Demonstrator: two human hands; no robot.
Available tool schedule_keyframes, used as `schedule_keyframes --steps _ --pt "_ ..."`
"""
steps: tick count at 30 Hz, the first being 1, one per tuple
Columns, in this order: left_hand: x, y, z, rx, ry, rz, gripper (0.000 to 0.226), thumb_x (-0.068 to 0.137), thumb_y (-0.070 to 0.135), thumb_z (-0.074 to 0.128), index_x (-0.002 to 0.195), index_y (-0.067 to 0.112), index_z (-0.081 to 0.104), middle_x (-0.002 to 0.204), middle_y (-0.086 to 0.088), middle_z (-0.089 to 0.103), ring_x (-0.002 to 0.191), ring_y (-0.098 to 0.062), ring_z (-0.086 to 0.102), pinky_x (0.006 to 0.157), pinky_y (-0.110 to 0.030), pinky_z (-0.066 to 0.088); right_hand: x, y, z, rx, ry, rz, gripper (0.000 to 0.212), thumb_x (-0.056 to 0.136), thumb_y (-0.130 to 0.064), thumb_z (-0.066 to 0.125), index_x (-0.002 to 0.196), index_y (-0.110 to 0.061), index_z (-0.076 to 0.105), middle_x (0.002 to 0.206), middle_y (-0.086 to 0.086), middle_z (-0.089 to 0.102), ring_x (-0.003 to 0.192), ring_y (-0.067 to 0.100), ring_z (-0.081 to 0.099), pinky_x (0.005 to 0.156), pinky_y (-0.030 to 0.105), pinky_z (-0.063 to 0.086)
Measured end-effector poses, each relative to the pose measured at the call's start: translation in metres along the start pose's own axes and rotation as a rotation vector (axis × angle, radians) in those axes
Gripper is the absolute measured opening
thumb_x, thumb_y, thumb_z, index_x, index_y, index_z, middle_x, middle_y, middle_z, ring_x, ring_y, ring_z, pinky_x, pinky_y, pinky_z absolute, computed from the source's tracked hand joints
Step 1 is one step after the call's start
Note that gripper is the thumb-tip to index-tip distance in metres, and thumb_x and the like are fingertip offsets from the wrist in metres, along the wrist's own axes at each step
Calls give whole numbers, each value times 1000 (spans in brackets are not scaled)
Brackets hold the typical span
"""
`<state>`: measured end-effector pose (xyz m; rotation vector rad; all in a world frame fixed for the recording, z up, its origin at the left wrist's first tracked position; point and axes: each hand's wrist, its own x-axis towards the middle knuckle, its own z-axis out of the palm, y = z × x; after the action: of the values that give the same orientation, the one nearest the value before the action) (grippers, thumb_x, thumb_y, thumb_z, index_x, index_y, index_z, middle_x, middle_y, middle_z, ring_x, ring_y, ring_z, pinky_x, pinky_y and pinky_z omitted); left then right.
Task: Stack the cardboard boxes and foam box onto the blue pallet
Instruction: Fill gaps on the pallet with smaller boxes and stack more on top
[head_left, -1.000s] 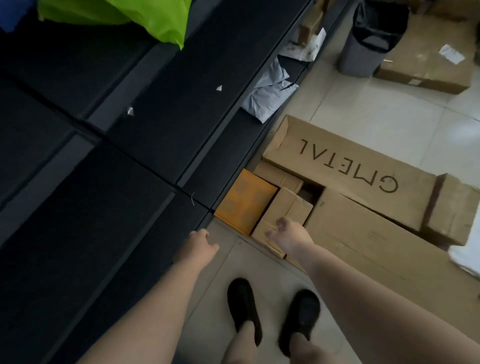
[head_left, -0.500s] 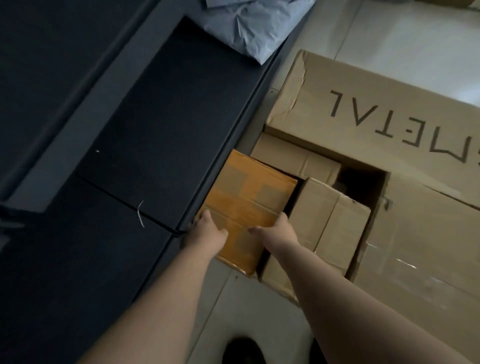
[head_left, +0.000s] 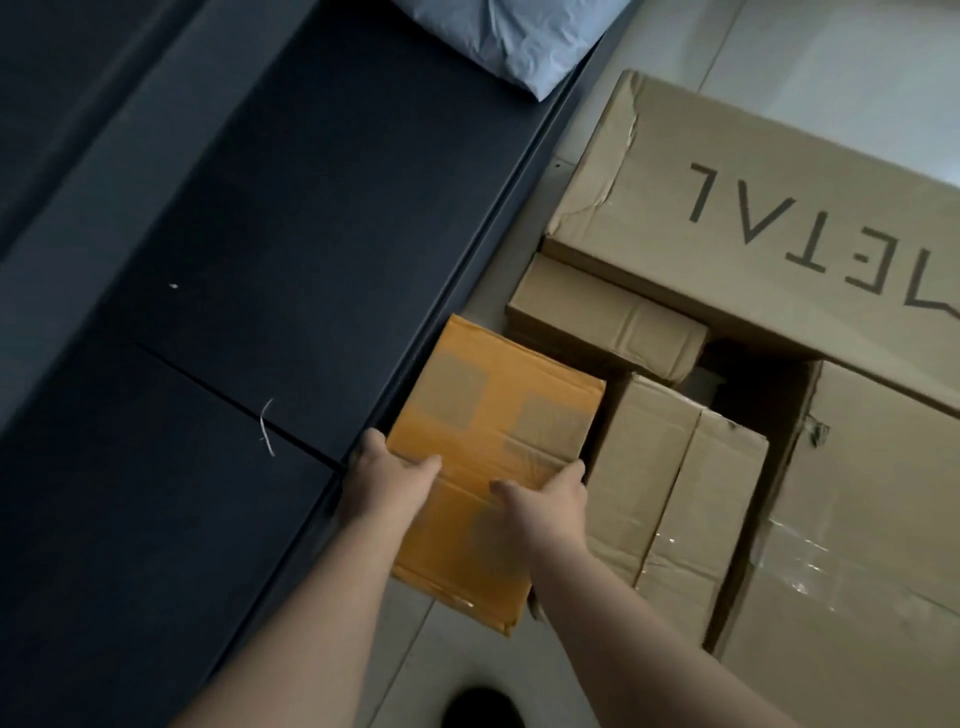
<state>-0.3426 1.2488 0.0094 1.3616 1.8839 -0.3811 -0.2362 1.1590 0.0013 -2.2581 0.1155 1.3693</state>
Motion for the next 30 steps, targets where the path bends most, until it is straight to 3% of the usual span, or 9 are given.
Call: schedule_keyframes --steps 5,9,12,15,18,25,30 --pt "-80 29 -55 -54 64 116 47 85 38 62 118 15 39 125 -11 48 88 -30 57 48 -27 37 -72 -41 -50 -4 66 -54 96 76 -33 72 148 -20 9 147 8 28 136 31 30 108 52 35" --pt "-179 81 -107 -115 65 117 53 86 34 62 125 10 36 128 -14 47 93 -34 57 53 -31 41 -160 -103 -132 -3 164 -147 90 80 -33 69 148 -23 11 148 3 26 138 27 25 110 49 29" --pt "-269 115 -147 -208 30 139 50 87 36 61 122 8 38 120 -15 53 83 -31 56 59 -32 45 -238 -144 -207 -25 258 -293 79 82 -32 65 146 -26 18 144 1 33 133 25 30 109 47 30" --pt "-356 147 -186 -274 48 235 44 85 36 62 114 9 41 113 -13 57 81 -27 53 67 -33 46 -308 -175 -287 -86 300 -399 74 83 -32 63 144 -17 25 141 4 38 130 27 34 106 43 32" --pt "-437 179 -221 -291 47 407 43 86 35 61 114 10 41 116 -11 53 85 -25 51 64 -32 40 -369 -193 -363 -1 307 -399 68 81 -32 68 137 -8 38 136 12 47 126 30 43 105 43 38" --pt "-595 244 -262 -169 86 709 43 85 35 63 117 13 43 113 -5 53 85 -22 49 64 -31 37 -489 -151 -501 307 299 -444 62 83 -24 68 137 -17 38 135 8 50 122 29 49 103 47 42" --pt "-685 290 -234 -142 -7 801 35 86 34 62 102 17 37 97 -1 45 72 -17 45 59 -30 36 -530 -103 -593 394 394 -518 67 79 -26 72 137 -22 38 133 5 50 118 29 51 97 47 43"
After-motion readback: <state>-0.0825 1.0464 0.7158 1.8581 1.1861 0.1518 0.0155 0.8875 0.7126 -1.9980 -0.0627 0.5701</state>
